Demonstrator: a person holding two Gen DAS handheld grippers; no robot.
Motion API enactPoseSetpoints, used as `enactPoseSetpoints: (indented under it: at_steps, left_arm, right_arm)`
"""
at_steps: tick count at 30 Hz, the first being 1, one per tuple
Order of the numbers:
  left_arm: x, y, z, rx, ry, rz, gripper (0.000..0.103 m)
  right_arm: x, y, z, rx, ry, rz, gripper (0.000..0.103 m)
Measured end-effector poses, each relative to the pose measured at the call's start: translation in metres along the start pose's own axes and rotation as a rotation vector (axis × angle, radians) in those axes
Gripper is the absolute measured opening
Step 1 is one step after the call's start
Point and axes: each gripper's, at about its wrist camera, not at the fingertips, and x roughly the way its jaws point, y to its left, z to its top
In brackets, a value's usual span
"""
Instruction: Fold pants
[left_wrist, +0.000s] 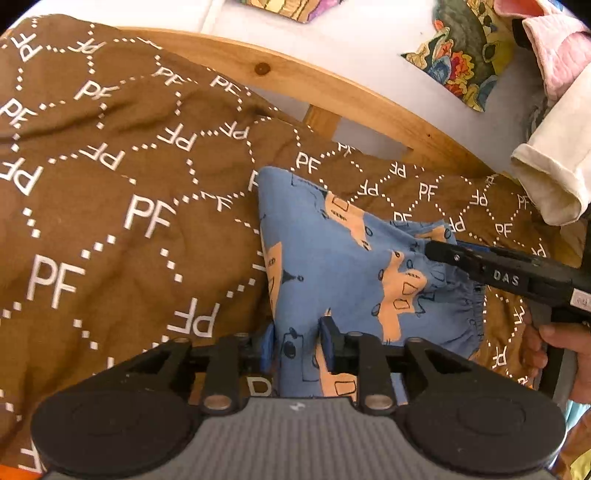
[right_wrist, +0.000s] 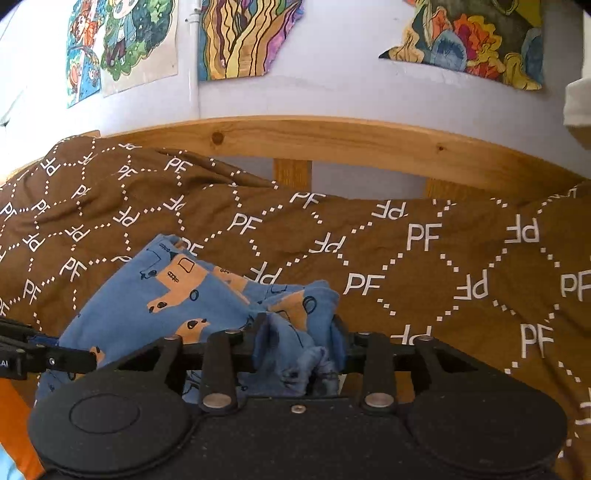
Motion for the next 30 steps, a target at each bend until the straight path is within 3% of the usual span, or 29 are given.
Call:
enactPoseSetpoints:
  at_steps: [1,4,11,14,21,30]
  left_arm:
    - [-0.003,-0.001,0.001,0.0,-0.008,0.008,0.039]
    - [-0.014,-0.004,0.006,0.001,-0.037,0.029,0.071]
    - [-0.046,-0.018,0.013,0.034,-0.125,0.082,0.095]
    - [-0.062,-0.025,0.013,0.051,-0.162,0.107,0.102]
    - [-0.098,-0.039,0.003,0.088,-0.242,0.179,0.103]
    - [-0.146,-0.052,-0.048,0.149,-0.266,0.226,0.103]
  right_arm:
    - [-0.003,0.001,0.0,-0.002,-0.005,-0.008,0.048]
    - [-0.012,0.004,0.0,-0.015,-0.035,-0.019,0.067]
    - [-0.047,0.012,0.005,-0.013,-0.123,-0.032,0.094]
    - [-0.066,0.018,0.006,-0.014,-0.17,-0.031,0.099]
    - [-0.119,0.035,0.001,0.018,-0.255,-0.065,0.102]
    - [-0.185,0.066,-0.041,0.079,-0.288,-0.095,0.102]
